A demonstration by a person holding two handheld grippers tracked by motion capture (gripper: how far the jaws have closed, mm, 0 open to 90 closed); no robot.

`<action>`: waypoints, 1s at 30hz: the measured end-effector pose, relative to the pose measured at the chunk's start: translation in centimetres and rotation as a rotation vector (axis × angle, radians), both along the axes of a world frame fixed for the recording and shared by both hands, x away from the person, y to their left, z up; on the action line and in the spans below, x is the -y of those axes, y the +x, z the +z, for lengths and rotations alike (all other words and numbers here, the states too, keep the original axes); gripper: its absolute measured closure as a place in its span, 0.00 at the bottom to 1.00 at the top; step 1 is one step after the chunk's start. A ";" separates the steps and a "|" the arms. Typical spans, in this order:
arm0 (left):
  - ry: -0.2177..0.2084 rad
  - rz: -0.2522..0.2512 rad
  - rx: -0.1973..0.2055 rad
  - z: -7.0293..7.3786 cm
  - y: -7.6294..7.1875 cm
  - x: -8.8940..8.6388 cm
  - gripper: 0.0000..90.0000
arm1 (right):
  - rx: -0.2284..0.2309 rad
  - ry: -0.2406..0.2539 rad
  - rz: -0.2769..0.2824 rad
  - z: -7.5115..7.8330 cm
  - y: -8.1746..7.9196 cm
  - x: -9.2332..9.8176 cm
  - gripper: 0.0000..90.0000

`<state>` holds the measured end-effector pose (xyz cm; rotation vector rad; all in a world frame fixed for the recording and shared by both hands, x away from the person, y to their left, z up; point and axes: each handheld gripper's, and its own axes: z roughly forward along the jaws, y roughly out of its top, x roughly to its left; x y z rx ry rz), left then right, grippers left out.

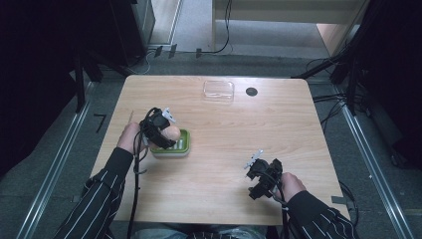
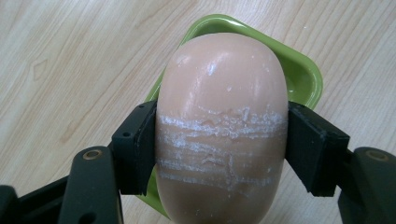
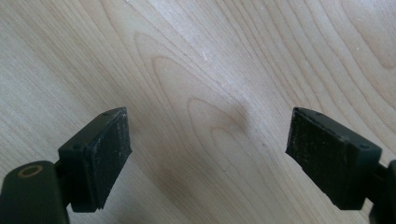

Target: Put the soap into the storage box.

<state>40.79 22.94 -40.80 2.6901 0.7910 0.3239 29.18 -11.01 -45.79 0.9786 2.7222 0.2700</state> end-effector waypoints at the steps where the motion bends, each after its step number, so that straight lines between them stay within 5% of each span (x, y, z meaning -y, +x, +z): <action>1: 0.002 -0.003 -0.003 -0.1 0.1 0.0 0.37 | 0.000 -0.001 0.004 0.0 0.0 0.0 0.16; 30: 0.019 0.020 -0.019 -2.8 1.2 0.4 0.37 | -0.003 0.001 0.000 -0.1 0.2 0.1 0.16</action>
